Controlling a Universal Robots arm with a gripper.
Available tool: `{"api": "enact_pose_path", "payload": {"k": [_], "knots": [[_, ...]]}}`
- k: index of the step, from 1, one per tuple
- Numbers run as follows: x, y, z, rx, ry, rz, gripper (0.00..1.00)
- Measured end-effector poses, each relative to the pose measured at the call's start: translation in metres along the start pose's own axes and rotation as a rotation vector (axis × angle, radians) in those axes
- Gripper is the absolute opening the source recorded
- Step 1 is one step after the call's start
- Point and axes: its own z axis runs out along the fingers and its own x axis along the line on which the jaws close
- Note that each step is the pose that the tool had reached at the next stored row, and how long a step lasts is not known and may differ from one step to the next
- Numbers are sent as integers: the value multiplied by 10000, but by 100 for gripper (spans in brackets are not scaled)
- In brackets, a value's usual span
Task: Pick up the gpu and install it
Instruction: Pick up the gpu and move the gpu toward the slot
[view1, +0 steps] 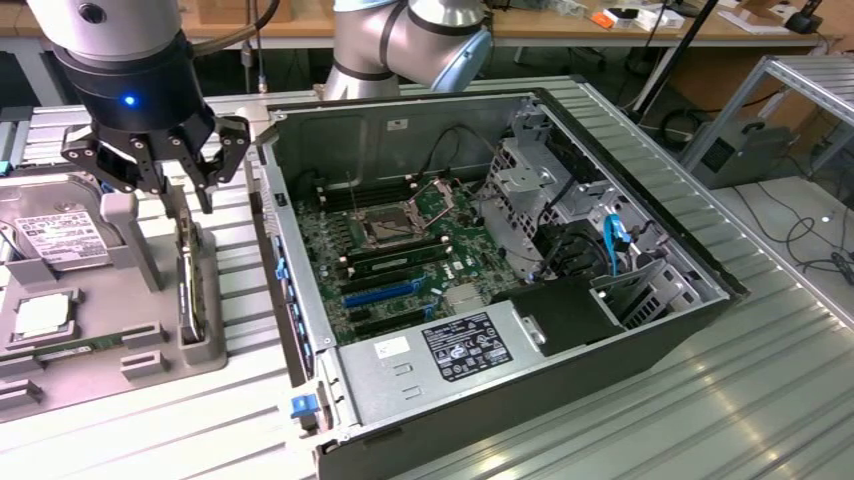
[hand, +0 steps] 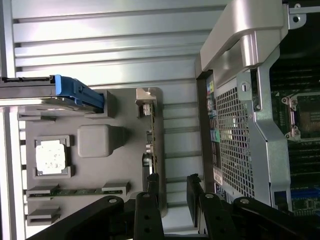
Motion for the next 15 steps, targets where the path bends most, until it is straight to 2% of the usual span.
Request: {"api": "enact_pose_path", "payload": {"k": [15], "knots": [[1, -5, 58, -1, -1, 0, 36]]}}
